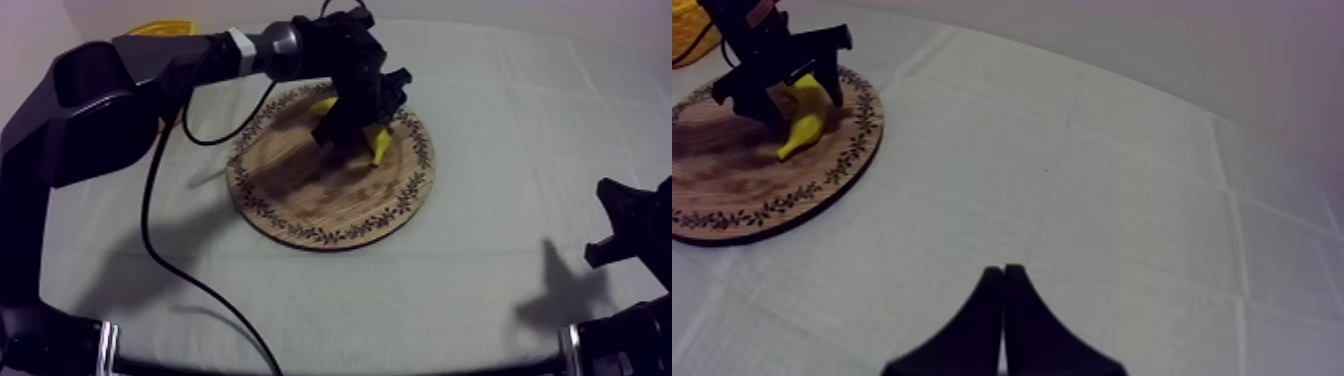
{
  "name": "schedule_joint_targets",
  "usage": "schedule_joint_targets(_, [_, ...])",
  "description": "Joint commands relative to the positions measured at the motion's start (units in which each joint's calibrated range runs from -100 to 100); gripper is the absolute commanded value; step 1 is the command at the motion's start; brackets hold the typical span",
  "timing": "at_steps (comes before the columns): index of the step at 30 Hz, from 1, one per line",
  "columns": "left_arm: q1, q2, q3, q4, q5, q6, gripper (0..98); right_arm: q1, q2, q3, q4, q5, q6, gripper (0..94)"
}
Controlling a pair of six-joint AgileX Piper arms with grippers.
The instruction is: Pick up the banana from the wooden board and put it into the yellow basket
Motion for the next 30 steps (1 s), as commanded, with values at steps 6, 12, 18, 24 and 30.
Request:
schedule_joint_targets(6, [0.4,1.32,-0.5,-0.6,-0.08,0.11,69.7,0.0,0.0,-0.05,-0.01,0.0,0.01,0.3])
schedule_joint_targets(12, [0.51,1.92,-0.34,-1.61,-0.12,0.95,54.3,0.0,0.0,-0.05,-0.01,0.0,0.01,0.3])
schedule_joint_targets(18, [0.64,2.18,-0.12,-2.6,-0.13,1.25,40.3,-0.03,0.0,-0.05,-0.01,0.0,0.01,0.3])
schedule_joint_targets(24, [0.42,1.41,0.92,-3.64,-0.03,1.81,30.3,-0.04,0.0,-0.05,-0.01,0.0,0.01,0.3])
schedule_joint_targets(30, [-0.72,-4.16,3.36,-2.75,-0.17,1.36,30.0,-0.07,0.0,-0.05,-0.01,0.0,0.01,0.3])
